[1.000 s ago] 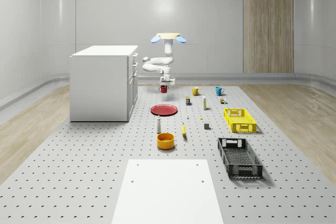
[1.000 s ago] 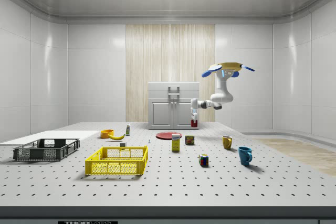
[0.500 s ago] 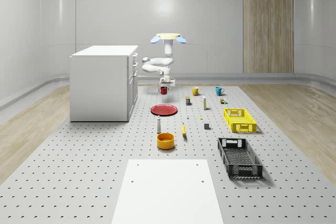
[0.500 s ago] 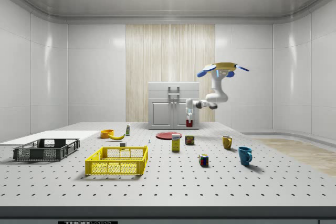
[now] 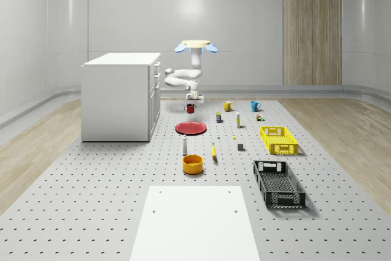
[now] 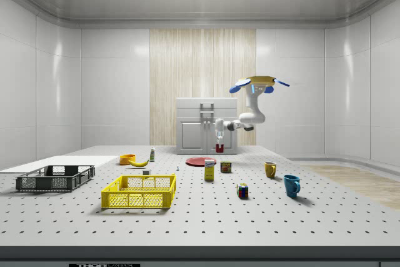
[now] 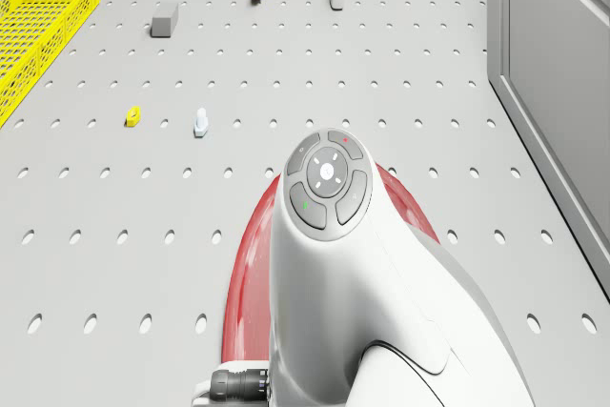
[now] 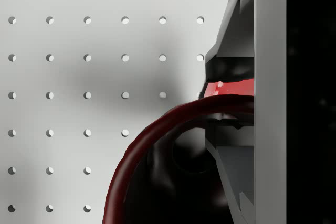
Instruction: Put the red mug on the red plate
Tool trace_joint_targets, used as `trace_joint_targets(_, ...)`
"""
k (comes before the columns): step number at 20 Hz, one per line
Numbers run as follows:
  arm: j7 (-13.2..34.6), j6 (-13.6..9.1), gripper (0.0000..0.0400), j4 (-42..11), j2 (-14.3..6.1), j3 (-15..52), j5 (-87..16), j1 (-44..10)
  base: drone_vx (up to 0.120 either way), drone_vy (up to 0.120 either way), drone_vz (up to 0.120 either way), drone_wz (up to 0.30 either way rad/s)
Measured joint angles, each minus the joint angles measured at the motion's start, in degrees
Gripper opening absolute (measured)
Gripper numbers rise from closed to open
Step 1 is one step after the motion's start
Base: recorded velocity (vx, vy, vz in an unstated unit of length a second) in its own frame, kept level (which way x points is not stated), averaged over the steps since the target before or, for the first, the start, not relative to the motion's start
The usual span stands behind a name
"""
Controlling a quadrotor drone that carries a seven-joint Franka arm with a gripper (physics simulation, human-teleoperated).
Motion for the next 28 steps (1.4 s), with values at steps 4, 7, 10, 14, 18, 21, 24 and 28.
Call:
trace_joint_targets(4,0.1,0.3,0.01,0.0,-0.3,0.0,0.1,-0.1,0.12,0.0,-0.11,0.0)
trace_joint_targets(7,0.1,0.5,0.01,0.0,-0.5,0.1,0.2,-0.2,0.12,0.0,0.0,0.0)
trace_joint_targets(10,0.2,0.6,0.01,0.0,-0.7,0.1,0.3,-0.2,0.12,0.0,-0.067,0.0)
trace_joint_targets(14,0.2,0.9,0.01,0.1,-0.9,0.1,0.4,-0.3,0.12,0.0,-0.03,0.0)
trace_joint_targets(18,0.3,1.1,0.01,0.1,-1.2,0.1,0.5,-0.4,0.12,0.0,0.0,0.0)
trace_joint_targets(21,0.3,1.2,0.01,0.1,-1.3,0.1,0.6,-0.4,0.12,0.0,0.0,0.0)
trace_joint_targets(24,0.4,1.4,0.01,0.1,-1.5,0.2,0.6,-0.5,0.12,0.0,0.0,0.0)
trace_joint_targets(28,0.4,1.6,0.01,0.1,-1.7,0.2,0.7,-0.5,0.12,0.0,0.0,0.0)
